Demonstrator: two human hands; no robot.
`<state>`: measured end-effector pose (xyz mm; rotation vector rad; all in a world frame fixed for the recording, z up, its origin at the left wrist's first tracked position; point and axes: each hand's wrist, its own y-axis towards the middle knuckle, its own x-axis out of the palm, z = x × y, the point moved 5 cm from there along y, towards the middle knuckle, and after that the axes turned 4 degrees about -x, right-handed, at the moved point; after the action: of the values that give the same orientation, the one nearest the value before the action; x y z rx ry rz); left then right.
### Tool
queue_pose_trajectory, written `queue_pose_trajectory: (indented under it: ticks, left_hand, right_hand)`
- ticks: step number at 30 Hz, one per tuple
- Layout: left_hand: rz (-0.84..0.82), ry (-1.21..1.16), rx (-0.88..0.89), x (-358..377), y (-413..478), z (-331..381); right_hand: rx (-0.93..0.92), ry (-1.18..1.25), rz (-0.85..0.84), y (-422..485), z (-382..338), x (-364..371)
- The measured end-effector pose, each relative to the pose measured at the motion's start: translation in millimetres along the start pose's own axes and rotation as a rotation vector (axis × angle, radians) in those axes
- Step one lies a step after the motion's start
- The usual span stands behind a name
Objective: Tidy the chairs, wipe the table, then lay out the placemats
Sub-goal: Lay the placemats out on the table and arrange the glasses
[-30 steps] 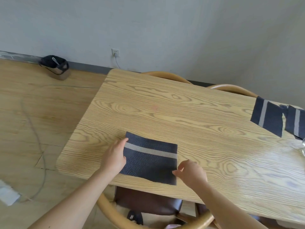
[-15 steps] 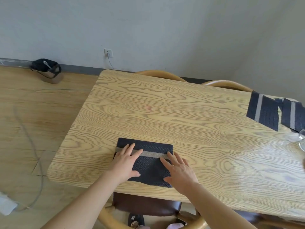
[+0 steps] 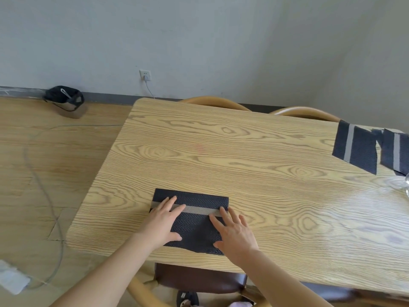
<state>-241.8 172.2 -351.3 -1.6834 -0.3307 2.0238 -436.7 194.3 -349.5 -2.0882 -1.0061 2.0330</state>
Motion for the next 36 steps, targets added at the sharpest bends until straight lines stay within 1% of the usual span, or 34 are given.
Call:
queue_pose_trajectory:
  ticks: [3,5,7,14,21,26,32,33,34,36]
  left_hand:
    - [0.022,0.023,-0.01,-6,0,8]
    - [0.1,0.029,0.01,-19,2,19]
    - [0.164,0.02,0.069,-33,7,35]
    - [0.202,0.032,0.258,-68,27,107]
    - [0.211,0.043,0.35,-96,37,176]
    - [0.198,0.049,0.421,-107,56,245]
    - [0.17,0.051,0.437,-114,85,323]
    - [0.16,0.049,0.435,-114,86,327]
    - [0.155,0.05,0.433,-114,99,353]
    - [0.145,0.048,0.431,-116,107,367]
  right_hand:
    - [-0.004,0.028,0.008,-2,5,-6]
    - [0.012,0.07,0.057,-4,12,-15]
    - [0.043,0.122,0.113,-8,23,-26]
    - [0.178,0.192,0.207,-45,70,-59]
    - [0.269,0.249,0.277,-89,127,-90]
    - [0.336,0.282,0.315,-116,189,-103]
    - [0.393,0.306,0.37,-131,270,-120]
    - [0.401,0.307,0.367,-131,274,-121]
    - [0.409,0.32,0.374,-135,302,-121]
    - [0.423,0.319,0.373,-134,318,-122]
